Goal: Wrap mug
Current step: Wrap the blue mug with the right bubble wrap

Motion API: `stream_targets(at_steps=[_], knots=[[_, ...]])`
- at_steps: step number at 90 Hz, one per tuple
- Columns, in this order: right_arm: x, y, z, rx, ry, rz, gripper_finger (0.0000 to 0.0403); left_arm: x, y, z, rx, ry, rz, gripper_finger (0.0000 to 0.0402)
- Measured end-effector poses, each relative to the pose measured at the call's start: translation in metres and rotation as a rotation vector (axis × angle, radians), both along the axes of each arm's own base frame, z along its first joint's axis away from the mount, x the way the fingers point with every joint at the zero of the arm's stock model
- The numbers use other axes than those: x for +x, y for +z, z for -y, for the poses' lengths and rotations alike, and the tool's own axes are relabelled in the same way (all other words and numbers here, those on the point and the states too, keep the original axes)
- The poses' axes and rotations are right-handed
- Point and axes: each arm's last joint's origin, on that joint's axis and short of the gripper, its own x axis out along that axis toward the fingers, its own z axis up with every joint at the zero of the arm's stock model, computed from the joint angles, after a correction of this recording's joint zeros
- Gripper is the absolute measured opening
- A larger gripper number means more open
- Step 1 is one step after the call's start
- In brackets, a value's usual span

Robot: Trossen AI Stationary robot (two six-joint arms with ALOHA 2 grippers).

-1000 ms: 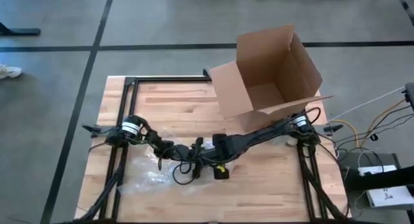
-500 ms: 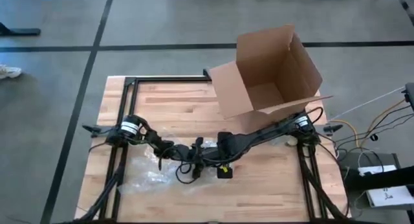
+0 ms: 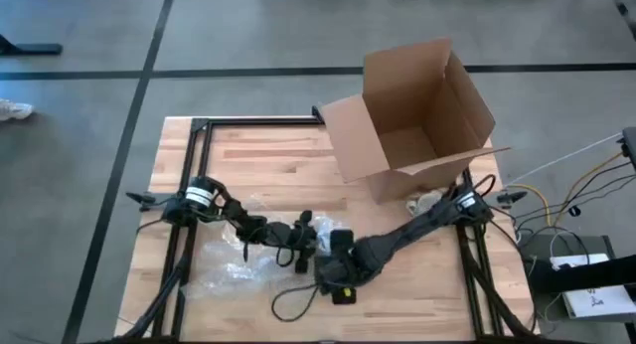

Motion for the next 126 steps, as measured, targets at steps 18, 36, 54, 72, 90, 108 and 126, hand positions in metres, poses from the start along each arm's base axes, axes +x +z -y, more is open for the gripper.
stream_targets(at_steps=[18, 36, 54, 72, 90, 108, 126], knots=[[-0.002, -0.019, -0.005, -0.049, -0.034, -0.027, 0.022, 0.0, -0.001, 0.0, -0.001, 0.0, -0.007, 0.0101], [-0.005, -0.03, -0.009, -0.063, -0.001, -0.066, 0.01, -0.001, -0.001, 0.0, -0.001, -0.001, -0.01, 0.0099], [-0.004, -0.013, -0.01, -0.052, 0.038, -0.029, 0.001, -0.001, -0.001, 0.0, 0.002, -0.002, -0.015, 0.0098], [-0.001, 0.008, -0.012, -0.067, 0.027, 0.053, 0.0029, -0.001, -0.001, 0.0, 0.002, -0.002, -0.015, 0.0098], [-0.005, 0.024, -0.018, -0.112, 0.036, 0.064, 0.0031, -0.001, -0.001, 0.0, 0.002, -0.002, -0.015, 0.0098], [-0.034, 0.022, -0.032, -0.159, 0.058, -0.123, 0.0014, -0.001, -0.001, 0.0, 0.002, -0.002, -0.015, 0.0098], [-0.055, -0.013, -0.043, -0.172, 0.066, -0.229, 0.0001, -0.001, -0.001, 0.0, 0.002, -0.003, -0.014, 0.0098]])
